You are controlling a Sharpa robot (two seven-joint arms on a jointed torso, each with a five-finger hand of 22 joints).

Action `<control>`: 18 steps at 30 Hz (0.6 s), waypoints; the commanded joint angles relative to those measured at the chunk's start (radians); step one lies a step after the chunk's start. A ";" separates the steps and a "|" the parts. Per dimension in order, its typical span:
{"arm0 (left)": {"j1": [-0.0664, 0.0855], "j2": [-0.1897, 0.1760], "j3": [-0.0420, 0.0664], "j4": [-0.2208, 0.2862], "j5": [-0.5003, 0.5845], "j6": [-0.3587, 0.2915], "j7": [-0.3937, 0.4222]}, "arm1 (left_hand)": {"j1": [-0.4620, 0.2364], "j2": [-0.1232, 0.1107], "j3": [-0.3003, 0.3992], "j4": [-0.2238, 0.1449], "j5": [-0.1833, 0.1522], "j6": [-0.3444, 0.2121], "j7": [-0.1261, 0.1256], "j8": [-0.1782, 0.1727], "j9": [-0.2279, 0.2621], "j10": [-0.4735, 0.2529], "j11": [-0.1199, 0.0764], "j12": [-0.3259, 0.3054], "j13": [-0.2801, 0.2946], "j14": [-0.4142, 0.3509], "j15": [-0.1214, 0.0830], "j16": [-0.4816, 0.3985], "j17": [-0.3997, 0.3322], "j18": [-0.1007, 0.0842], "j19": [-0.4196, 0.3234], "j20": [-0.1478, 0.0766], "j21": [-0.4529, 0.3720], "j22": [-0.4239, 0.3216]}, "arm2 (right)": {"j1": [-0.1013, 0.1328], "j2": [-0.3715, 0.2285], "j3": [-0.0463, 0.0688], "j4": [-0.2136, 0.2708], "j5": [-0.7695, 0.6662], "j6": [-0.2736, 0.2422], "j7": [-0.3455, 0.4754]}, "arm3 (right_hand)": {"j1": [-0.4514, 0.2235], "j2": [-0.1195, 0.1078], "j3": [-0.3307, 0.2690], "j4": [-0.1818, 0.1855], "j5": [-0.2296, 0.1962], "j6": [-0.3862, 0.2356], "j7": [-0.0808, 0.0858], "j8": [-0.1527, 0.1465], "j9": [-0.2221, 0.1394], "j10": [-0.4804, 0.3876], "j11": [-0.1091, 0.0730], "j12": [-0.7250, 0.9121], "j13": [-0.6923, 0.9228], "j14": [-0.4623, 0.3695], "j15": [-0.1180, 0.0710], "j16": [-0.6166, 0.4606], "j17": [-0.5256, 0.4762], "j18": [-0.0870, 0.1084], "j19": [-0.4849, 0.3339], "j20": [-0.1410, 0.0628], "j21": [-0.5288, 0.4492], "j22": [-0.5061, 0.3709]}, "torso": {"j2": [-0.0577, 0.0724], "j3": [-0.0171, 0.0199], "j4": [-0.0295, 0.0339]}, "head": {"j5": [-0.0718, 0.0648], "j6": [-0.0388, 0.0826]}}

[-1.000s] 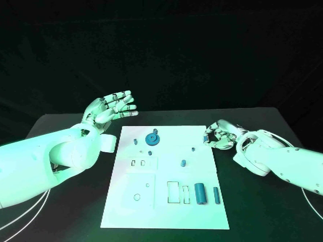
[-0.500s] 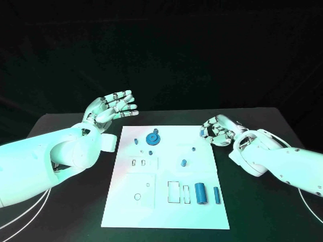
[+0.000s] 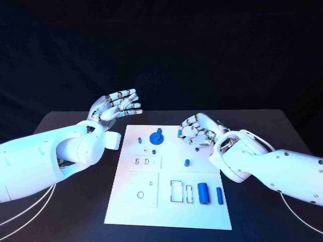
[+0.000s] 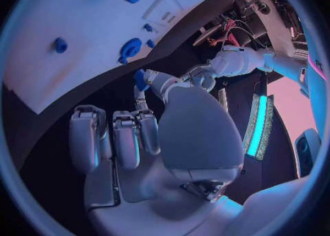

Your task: Assemble the parts on the task board

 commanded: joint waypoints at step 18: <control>0.000 0.011 -0.002 -0.002 -0.001 0.013 -0.009 | 0.017 0.001 0.014 0.001 -0.001 0.026 0.088 0.014 0.006 0.062 0.005 0.013 0.006 -0.006 0.000 0.016 0.010 0.009 -0.009 0.001 0.012 0.001 | -0.044 0.200 -0.037 -0.059 -0.155 0.054 -0.149 | -0.022 -0.002 -0.003 0.008 0.001 -0.004 -0.009 0.040 0.042 0.010 -0.006 0.003 0.146 0.104 -0.006 0.004 0.263 -0.015 0.022 -0.006 0.002 0.151 | -0.004 -0.0062 0.0050 | 0.017 -0.023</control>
